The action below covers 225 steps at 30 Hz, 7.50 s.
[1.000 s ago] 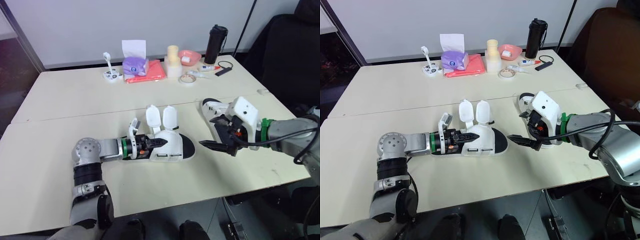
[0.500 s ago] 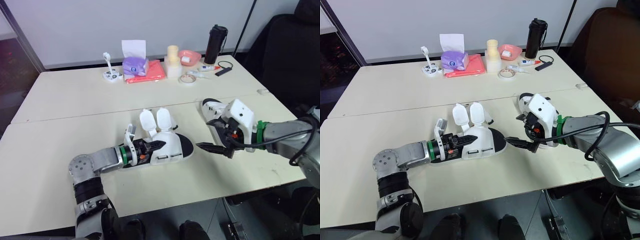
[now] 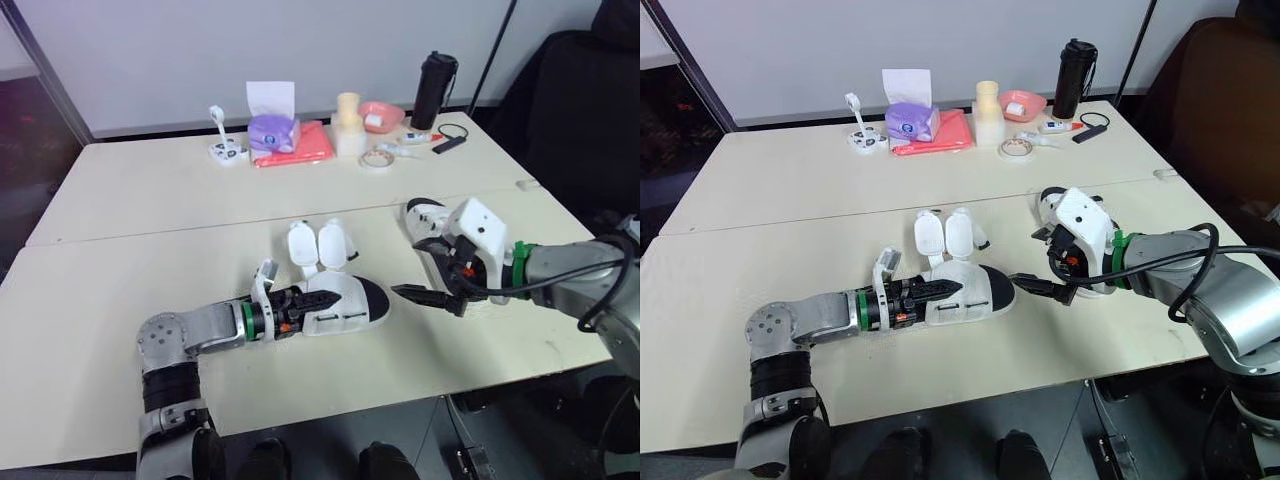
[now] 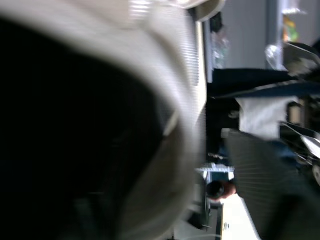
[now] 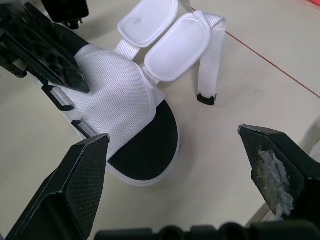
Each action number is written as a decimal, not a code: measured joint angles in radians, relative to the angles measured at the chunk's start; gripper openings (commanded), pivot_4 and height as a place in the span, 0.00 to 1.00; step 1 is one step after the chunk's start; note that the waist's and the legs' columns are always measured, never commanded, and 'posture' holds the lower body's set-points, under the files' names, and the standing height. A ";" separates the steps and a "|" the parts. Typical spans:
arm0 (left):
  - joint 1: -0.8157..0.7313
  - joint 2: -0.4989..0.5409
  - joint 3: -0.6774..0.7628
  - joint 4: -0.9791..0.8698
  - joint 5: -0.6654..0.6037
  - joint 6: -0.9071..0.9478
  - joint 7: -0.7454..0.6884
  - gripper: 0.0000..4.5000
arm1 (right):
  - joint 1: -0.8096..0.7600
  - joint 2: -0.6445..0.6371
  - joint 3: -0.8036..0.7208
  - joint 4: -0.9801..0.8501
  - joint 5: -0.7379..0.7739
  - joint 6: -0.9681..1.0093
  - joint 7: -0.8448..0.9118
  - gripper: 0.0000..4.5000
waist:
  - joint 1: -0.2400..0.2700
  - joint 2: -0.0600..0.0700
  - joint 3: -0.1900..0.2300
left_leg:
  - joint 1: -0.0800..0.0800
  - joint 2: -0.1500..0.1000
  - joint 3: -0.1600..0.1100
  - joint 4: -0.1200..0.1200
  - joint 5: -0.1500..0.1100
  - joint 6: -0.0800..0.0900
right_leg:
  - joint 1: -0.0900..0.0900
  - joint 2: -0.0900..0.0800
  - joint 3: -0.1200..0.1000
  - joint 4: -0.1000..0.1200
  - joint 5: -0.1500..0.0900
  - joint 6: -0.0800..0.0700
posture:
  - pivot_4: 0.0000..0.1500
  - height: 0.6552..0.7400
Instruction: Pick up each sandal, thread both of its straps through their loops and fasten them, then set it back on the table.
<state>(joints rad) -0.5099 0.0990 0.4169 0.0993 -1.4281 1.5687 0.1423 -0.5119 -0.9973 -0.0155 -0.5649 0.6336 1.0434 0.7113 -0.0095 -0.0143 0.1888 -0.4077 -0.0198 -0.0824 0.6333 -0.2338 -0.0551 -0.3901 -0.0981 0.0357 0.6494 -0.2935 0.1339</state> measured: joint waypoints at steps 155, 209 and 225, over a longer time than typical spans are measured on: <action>-0.591 0.160 0.031 0.920 0.788 -0.782 -0.994 0.14 | 0.029 0.351 0.277 0.396 -0.433 -0.373 0.162 0.00 | -0.009 -0.002 0.001 | -0.002 0.001 -0.001 0.000 0.001 -0.001 | -0.004 0.001 -0.002 0.004 0.000 0.000 | 1.00 1.00; 0.072 0.504 -0.672 0.205 1.430 -2.340 -1.360 0.01 | 0.035 0.351 0.275 0.402 -0.437 -0.372 0.166 0.00 | 0.025 0.009 -0.005 | 0.001 0.000 -0.002 -0.001 0.005 -0.001 | 0.003 0.000 -0.002 0.000 0.002 -0.003 | 1.00 1.00; 0.102 0.491 -0.641 -0.003 1.153 -1.606 -1.315 0.99 | 0.039 0.362 0.277 0.403 -0.451 -0.373 0.169 0.00 | -0.002 0.012 -0.008 | -0.002 -0.001 -0.004 -0.004 0.011 0.006 | 0.000 0.001 -0.002 0.001 0.005 -0.001 | 1.00 1.00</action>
<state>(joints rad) -0.4075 0.5899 -0.2245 0.0959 -0.2751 -0.0374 -1.1731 -0.4733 -0.6355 0.2619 -0.1622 0.1824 0.6700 0.8804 -0.0117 -0.0018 0.1812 -0.4094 -0.0212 -0.0865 0.6293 -0.2225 -0.0496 -0.3896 -0.0975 0.0340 0.6507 -0.2890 0.1333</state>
